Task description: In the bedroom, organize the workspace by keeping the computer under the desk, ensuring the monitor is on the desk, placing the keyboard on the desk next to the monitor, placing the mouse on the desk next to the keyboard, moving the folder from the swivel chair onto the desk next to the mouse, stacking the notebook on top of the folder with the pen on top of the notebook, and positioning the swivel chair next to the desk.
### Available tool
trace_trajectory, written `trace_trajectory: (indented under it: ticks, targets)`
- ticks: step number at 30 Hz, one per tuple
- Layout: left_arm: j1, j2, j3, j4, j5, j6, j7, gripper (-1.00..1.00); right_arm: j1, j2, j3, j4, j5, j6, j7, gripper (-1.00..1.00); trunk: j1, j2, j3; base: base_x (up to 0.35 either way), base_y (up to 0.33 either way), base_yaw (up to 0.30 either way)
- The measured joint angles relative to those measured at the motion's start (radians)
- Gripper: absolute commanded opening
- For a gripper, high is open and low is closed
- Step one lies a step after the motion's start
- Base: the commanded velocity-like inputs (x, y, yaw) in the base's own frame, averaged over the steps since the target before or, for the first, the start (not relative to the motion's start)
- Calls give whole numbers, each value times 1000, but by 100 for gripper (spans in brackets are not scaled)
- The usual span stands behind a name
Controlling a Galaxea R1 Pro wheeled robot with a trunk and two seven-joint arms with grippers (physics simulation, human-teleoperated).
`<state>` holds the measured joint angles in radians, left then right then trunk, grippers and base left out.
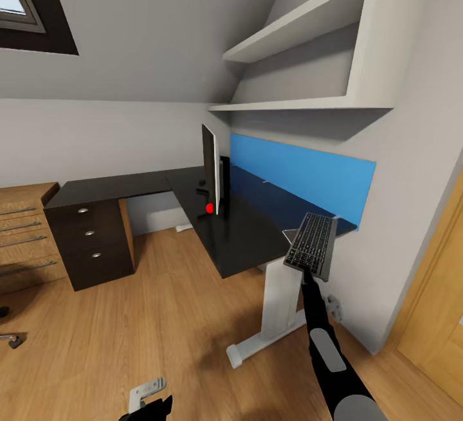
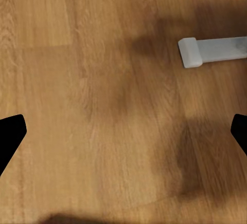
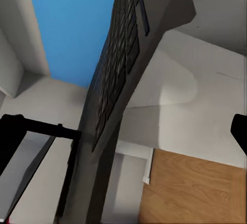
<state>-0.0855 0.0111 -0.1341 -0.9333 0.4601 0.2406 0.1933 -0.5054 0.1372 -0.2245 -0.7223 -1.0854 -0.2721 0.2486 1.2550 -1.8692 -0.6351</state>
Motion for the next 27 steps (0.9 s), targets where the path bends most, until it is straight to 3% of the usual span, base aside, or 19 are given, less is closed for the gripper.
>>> trace_trajectory:
  ticks: [3, 13, 27]
  targets:
    - [0, 0, 0, -1, 2, 0, 0, 100, 0, 0, -5, 11, -1, 0, 0, 100, 0, 0, 0, 0, 0, 0]
    - [0, -3, -2, -2, -1, -1, 2, 100, 0, 0, -7, 16, -2, 0, 1, 100, 38, -70, -31, 0, 0, 0]
    - [0, 0, 0, 0, 1, -4, 0, 100, 0, 0, -2, 16, -2, 0, 2, 100, 38, -70, -31, 14, 0, 0]
